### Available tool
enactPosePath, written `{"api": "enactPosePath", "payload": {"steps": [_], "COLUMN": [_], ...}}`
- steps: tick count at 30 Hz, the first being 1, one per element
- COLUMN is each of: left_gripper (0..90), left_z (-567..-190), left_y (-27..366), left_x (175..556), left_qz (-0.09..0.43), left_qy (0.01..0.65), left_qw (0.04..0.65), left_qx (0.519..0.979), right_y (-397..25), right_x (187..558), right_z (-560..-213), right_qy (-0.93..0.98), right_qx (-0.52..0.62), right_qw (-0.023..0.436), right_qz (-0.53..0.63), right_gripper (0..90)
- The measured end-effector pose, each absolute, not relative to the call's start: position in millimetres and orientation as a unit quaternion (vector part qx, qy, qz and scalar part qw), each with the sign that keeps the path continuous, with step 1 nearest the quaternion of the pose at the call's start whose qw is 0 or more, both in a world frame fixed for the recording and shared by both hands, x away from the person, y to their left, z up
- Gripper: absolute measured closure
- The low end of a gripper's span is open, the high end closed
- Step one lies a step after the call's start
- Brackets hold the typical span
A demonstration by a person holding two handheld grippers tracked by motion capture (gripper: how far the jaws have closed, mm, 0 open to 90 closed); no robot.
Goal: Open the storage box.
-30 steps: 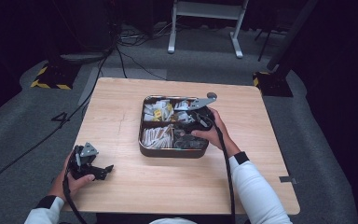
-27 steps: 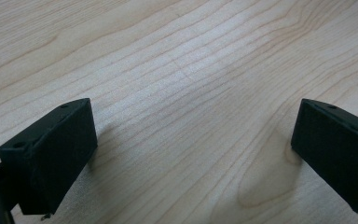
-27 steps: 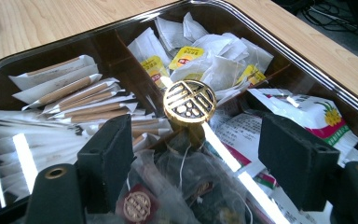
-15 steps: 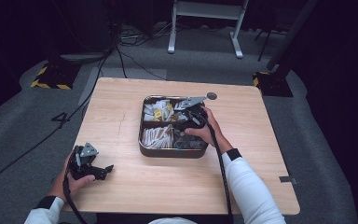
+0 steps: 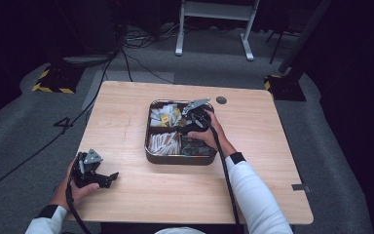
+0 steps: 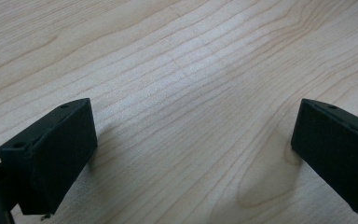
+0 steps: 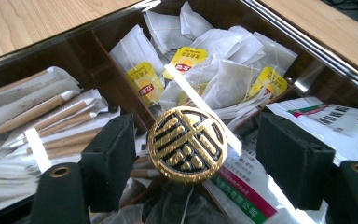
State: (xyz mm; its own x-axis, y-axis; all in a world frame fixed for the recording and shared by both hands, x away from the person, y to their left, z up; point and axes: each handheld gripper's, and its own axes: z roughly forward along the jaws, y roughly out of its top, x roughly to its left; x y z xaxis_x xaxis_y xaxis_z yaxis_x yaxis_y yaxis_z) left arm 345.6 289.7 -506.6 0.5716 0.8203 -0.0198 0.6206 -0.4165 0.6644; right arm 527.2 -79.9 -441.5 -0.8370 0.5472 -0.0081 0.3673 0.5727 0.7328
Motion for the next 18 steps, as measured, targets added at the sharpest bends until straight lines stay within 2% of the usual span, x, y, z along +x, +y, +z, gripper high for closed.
{"api": "enactPosePath", "payload": {"steps": [5, 7, 8, 9, 15, 16, 18], "left_gripper": [0.5, 0.5, 0.4, 0.5, 0.5, 0.5, 0.5], "left_z": [-506.6, -506.6, -506.6, -506.6, -506.6, -506.6, -506.6], "left_y": [289.7, 289.7, 289.7, 289.7, 289.7, 289.7, 289.7], "left_x": [345.6, 345.6, 345.6, 345.6, 345.6, 345.6, 345.6], "left_qz": [0.156, 0.156, 0.156, 0.156, 0.156, 0.156, 0.156], "left_qy": [0.436, 0.436, 0.436, 0.436, 0.436, 0.436, 0.436], "left_qw": [0.319, 0.319, 0.319, 0.319, 0.319, 0.319, 0.319], "left_qx": [0.827, 0.827, 0.827, 0.827, 0.827, 0.827, 0.827], "right_y": [-76.7, -75.9, -75.9, -76.4, -76.4, -75.6, -74.9], "right_x": [529.7, 529.7, 529.7, 529.8, 529.2, 528.3, 527.6], "right_z": [-441.4, -440.9, -440.9, -440.8, -440.7, -440.3, -440.4], "right_qy": [0.876, 0.876, 0.876, 0.875, 0.874, 0.876, 0.876], "right_qx": [0.267, 0.267, 0.267, 0.266, 0.261, 0.254, 0.253], "right_qw": [0.119, 0.121, 0.121, 0.122, 0.114, 0.113, 0.114], "right_qz": [0.383, 0.384, 0.384, 0.386, 0.393, 0.394, 0.395], "right_gripper": [31.9, 37.4, 37.4, 43.2, 51.9, 57.9, 58.1]}}
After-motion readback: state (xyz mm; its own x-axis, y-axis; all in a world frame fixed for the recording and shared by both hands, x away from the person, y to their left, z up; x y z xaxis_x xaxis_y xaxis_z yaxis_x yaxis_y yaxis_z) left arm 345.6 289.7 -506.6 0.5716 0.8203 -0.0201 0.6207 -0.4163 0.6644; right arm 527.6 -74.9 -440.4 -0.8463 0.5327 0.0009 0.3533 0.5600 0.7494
